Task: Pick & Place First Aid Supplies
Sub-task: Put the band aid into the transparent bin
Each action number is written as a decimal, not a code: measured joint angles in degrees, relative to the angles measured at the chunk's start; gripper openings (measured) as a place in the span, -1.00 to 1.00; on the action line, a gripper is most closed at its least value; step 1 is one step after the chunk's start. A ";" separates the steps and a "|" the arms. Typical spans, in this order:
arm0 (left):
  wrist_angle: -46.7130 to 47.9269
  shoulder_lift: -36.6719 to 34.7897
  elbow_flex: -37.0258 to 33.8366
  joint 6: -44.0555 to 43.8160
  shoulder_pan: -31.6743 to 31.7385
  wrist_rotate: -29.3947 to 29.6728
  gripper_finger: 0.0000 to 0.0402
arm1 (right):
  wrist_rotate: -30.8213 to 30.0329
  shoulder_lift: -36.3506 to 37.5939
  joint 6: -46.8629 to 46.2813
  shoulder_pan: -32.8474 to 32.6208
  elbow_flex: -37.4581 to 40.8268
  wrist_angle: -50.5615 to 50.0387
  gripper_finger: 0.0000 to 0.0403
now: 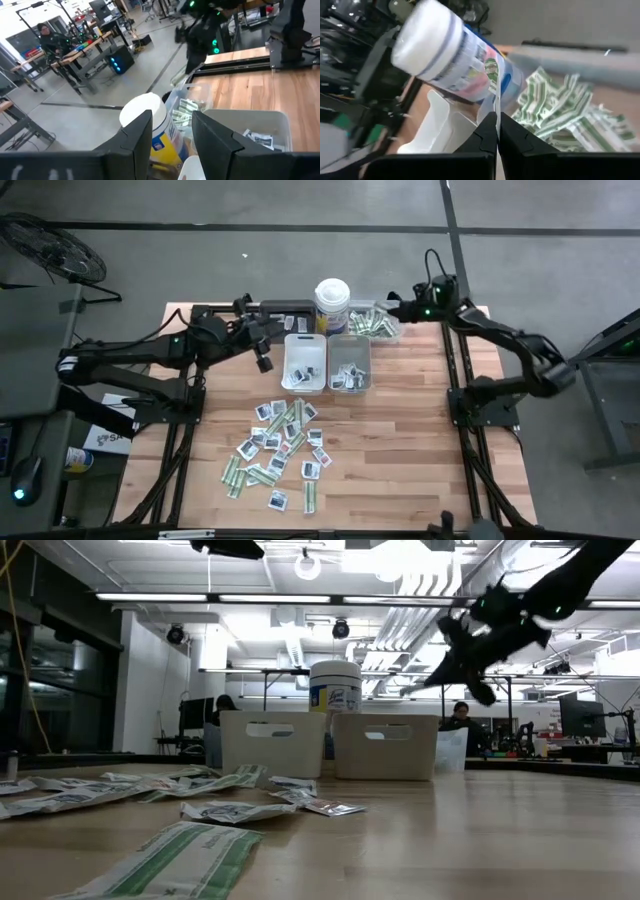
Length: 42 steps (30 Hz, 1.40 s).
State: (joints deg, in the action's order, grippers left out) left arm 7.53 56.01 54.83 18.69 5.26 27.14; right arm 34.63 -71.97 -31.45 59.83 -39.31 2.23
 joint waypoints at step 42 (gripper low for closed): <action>10.37 -0.86 0.00 -9.00 -0.02 -4.32 -0.33 | 8.52 -14.53 -1.72 4.43 -2.31 9.12 -0.29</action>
State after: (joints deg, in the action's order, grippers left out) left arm 17.89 55.15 54.83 9.70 5.23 22.81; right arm 43.16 -86.50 -33.17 64.26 -41.62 11.34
